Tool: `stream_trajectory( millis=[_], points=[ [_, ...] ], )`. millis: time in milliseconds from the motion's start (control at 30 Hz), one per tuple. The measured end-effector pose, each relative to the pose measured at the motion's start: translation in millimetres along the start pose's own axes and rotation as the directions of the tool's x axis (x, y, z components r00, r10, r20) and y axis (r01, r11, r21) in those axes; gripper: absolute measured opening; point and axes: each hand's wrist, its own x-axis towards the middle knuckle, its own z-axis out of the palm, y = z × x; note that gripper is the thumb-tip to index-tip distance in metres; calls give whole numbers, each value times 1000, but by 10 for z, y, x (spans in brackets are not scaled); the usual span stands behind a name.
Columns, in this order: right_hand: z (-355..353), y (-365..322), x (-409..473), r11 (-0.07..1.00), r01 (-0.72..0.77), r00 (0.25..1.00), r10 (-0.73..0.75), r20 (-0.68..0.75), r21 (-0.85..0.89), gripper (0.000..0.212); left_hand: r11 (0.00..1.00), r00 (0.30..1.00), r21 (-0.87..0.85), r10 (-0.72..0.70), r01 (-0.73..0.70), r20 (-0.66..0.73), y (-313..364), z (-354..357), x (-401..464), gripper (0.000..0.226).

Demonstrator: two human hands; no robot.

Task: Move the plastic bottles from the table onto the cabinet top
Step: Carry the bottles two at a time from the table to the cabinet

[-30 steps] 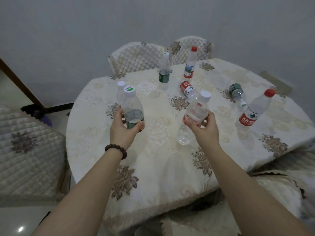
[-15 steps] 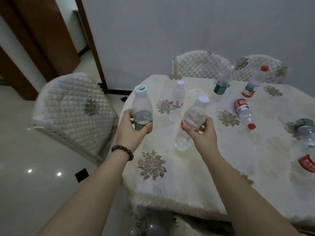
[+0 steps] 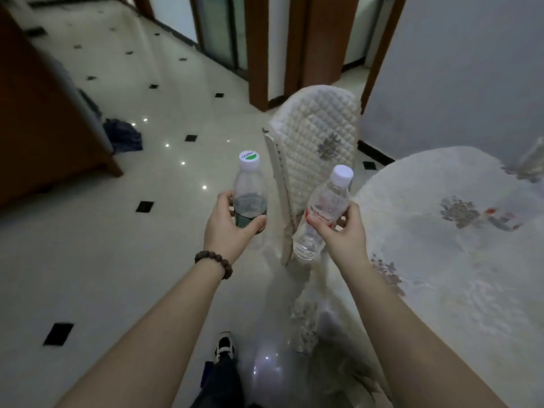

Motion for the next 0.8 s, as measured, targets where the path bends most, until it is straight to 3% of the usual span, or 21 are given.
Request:
stream_trajectory(
  millis=[267, 500, 800],
  points=[
    [1491, -236, -120, 998, 22, 928, -40, 370, 51, 43, 987, 923, 20, -140, 158, -358, -670, -1382, -141, 61],
    [2974, -439, -491, 998, 58, 791, -63, 609, 28, 52, 957, 771, -17, -244, 290, -588, -1304, -2578, -334, 67],
    [5257, -712, -1376, 981, 194, 606, -136, 784, 20, 51, 921, 557, -117, -323, 372, -765, -2280, -4416, -461, 67]
  ],
)
